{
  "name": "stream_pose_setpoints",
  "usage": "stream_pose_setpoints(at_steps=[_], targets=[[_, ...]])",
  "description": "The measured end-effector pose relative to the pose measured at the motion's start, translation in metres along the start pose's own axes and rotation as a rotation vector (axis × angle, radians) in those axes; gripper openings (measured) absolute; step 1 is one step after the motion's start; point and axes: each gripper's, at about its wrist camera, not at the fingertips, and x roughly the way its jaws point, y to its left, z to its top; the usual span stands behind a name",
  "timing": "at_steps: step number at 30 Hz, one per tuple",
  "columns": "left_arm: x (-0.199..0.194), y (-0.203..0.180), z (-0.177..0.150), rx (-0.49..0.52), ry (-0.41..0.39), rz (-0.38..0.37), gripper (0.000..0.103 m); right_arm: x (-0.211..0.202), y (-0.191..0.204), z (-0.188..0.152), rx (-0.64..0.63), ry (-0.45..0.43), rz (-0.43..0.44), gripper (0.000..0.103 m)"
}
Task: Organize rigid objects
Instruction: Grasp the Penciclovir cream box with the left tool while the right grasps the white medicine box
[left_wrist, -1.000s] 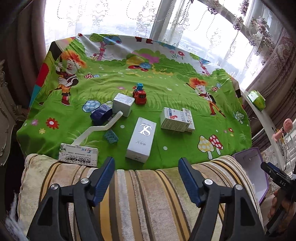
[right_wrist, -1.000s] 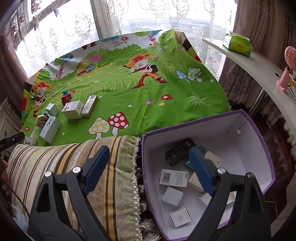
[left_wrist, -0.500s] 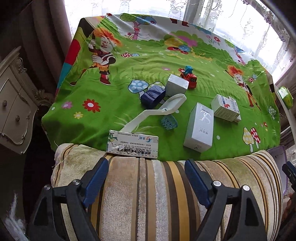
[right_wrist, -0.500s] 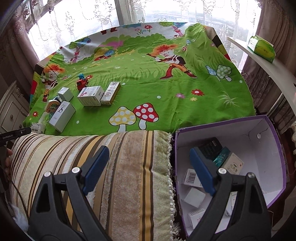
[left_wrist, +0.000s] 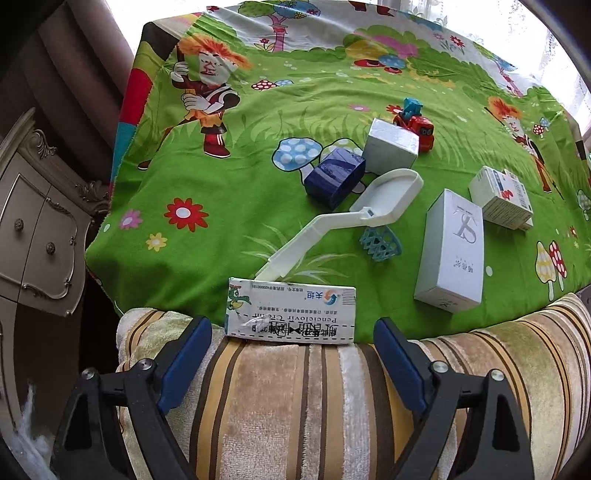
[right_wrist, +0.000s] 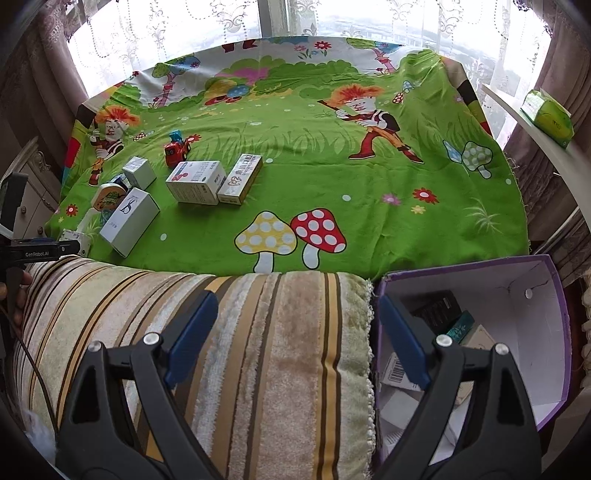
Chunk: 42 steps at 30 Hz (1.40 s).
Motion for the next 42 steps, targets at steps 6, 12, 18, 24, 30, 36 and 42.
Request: stream_pose_setpoints(at_steps=[6,12,18,24,30,36,42], targets=[[0.013,-0.004,0.004,0.032,0.034,0.014,0.09,0.01,0.021,0.017,-0.048,0.004,0.024,0.091],[0.018,-0.003,0.003,0.031,0.035,0.014,0.077,0.027,0.046,0.039,-0.08,0.013,0.036,0.094],[0.013,-0.004,-0.002,0.03,-0.002,0.011,0.077,0.055,0.073,0.056,-0.115,0.058,0.048,0.095],[0.004,-0.002,-0.01,0.008,-0.071,0.026,0.077,0.074,0.094,0.079,-0.09,0.06,0.057,0.096],[-0.003,0.0,-0.012,-0.001,-0.122,0.034,0.077,0.101,0.116,0.098,-0.055,0.095,0.061,0.097],[-0.007,0.002,-0.013,-0.014,-0.137,0.018,0.077,0.126,0.12,0.11,-0.01,0.133,0.028,0.097],[-0.005,0.004,-0.011,-0.024,-0.147,0.01,0.077,0.143,0.122,0.118,0.004,0.152,-0.005,0.097]])
